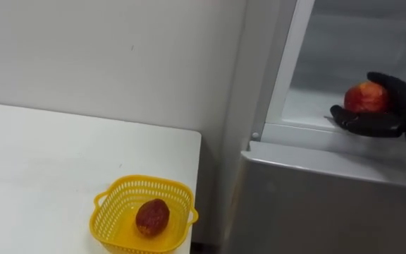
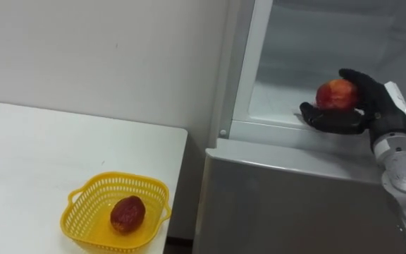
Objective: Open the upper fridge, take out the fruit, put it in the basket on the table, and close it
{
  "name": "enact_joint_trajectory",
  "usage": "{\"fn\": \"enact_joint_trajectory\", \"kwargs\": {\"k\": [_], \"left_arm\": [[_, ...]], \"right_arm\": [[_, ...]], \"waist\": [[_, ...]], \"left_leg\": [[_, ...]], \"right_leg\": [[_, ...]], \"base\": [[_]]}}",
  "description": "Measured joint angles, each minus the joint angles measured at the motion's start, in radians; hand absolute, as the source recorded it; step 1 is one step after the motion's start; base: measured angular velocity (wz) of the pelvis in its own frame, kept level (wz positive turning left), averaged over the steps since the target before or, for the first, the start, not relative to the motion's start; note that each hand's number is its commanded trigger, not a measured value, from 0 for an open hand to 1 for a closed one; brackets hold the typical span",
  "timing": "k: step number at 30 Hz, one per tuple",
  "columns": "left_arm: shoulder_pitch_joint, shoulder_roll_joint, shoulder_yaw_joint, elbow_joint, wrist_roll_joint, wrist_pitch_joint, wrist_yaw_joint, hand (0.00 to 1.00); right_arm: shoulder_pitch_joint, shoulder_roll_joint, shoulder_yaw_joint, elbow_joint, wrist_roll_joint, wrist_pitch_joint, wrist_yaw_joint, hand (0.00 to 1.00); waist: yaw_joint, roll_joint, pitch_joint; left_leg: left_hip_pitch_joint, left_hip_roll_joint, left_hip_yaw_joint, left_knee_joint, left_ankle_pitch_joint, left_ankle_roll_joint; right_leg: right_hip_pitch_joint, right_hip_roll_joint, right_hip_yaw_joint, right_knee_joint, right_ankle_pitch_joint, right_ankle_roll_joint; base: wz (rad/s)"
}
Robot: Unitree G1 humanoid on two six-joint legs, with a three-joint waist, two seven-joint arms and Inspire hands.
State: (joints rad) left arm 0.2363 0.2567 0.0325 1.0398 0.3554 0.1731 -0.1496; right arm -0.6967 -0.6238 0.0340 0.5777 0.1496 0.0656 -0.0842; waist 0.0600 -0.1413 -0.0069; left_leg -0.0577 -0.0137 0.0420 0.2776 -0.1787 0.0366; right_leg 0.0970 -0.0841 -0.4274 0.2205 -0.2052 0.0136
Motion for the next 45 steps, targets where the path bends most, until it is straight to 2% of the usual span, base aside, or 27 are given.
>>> {"fn": "enact_joint_trajectory", "kwargs": {"k": [7, 12, 15, 19, 26, 30, 34, 38, 40, 42, 45], "left_arm": [[0.0, -0.001, 0.003, 0.0, 0.002, 0.007, 0.001, 0.0], [-0.002, -0.001, 0.003, 0.0, 0.003, 0.011, 0.002, 0.0], [-0.005, -0.001, 0.002, -0.001, 0.003, 0.015, 0.003, 0.0], [-0.005, -0.001, 0.001, -0.001, 0.003, 0.019, 0.002, 0.0], [-0.021, 0.0, 0.001, -0.002, 0.002, 0.019, -0.012, 0.0], [-0.024, -0.002, 0.001, -0.002, 0.003, 0.019, -0.012, 0.0], [-0.029, 0.0, 0.001, -0.001, 0.003, 0.014, -0.005, 0.0], [-0.032, -0.001, 0.001, 0.012, 0.006, -0.009, 0.026, 0.0], [-0.036, -0.002, 0.0, 0.035, 0.005, -0.028, 0.04, 0.0], [-0.046, -0.002, 0.0, 0.042, 0.005, -0.033, 0.048, 0.0], [-0.047, -0.003, 0.0, 0.049, 0.008, -0.043, 0.056, 0.0]], "right_arm": [[-0.001, -0.029, -0.013, 0.0, -0.001, 0.0, 0.002, 1.0], [-0.012, -0.033, -0.018, 0.007, -0.002, 0.001, 0.002, 1.0], [-0.013, -0.034, -0.014, 0.011, 0.003, 0.001, -0.002, 1.0], [-0.013, -0.034, -0.013, 0.011, 0.006, 0.002, -0.001, 1.0], [-0.013, -0.034, -0.011, 0.001, 0.007, 0.002, -0.013, 1.0], [-0.008, -0.016, -0.011, -0.063, -0.011, 0.02, -0.028, 1.0], [-0.001, 0.002, -0.011, -0.143, -0.02, 0.023, -0.058, 1.0], [0.04, 0.02, -0.011, -0.271, -0.078, 0.021, -0.105, 1.0], [0.093, 0.024, -0.011, -0.375, -0.082, 0.015, -0.129, 1.0], [0.121, 0.034, -0.013, -0.443, -0.085, 0.011, -0.146, 1.0], [0.159, 0.044, -0.014, -0.533, -0.111, -0.012, -0.161, 1.0]], "waist": [[0.005, -0.001, -0.001], [0.006, -0.001, -0.0004], [0.022, -0.005, 0.0015], [0.026, -0.012, 0.0042], [0.027, -0.006, 0.0067], [0.027, 0.011, 0.0094], [0.026, 0.031, 0.0008], [0.025, 0.03, 0.0002], [0.023, 0.027, 0.0009], [0.017, 0.025, 0.0018], [0.015, 0.028, 0.0037]], "left_leg": [[0.001, 0.0, 0.001, -0.002, 0.0, 0.0], [0.001, 0.0, 0.002, -0.003, 0.0, 0.0], [0.003, 0.001, -0.001, -0.006, 0.0, 0.0], [0.002, 0.0, -0.002, -0.006, 0.0, 0.0], [0.002, 0.0, -0.002, -0.005, 0.0, 0.0], [0.012, 0.001, 0.008, -0.008, 0.0, 0.0], [0.017, 0.0, 0.017, -0.022, 0.004, -0.001], [0.032, 0.002, 0.028, -0.033, 0.008, -0.004], [0.04, 0.002, 0.03, -0.038, 0.009, -0.004], [0.04, 0.002, 0.032, -0.04, 0.009, -0.004], [0.036, 0.003, 0.037, -0.042, 0.007, -0.003]], "right_leg": [[0.0, 0.0, -0.004, 0.0, 0.0, 0.0], [0.0, 0.0, -0.005, 0.0, 0.0, 0.0], [0.0, 0.001, 0.001, -0.001, 0.0, 0.0], [-0.001, 0.0, 0.002, -0.001, 0.0, 0.0], [-0.001, 0.001, 0.01, -0.002, 0.0, 0.0], [-0.001, 0.001, 0.021, -0.002, 0.0, 0.0], [-0.01, 0.001, 0.037, 0.0, 0.0, 0.0], [-0.007, 0.002, 0.044, 0.0, 0.0, 0.0], [0.001, 0.001, 0.04, -0.001, 0.0, 0.0], [0.002, 0.001, 0.039, -0.002, 0.0, 0.0], [0.001, 0.0, 0.04, -0.002, 0.0, 0.0]], "base": [[0.0], [0.0], [0.0], [0.0], [0.0], [-0.08], [-0.1], [-0.07], [0.0], [0.0], [-0.02]]}}
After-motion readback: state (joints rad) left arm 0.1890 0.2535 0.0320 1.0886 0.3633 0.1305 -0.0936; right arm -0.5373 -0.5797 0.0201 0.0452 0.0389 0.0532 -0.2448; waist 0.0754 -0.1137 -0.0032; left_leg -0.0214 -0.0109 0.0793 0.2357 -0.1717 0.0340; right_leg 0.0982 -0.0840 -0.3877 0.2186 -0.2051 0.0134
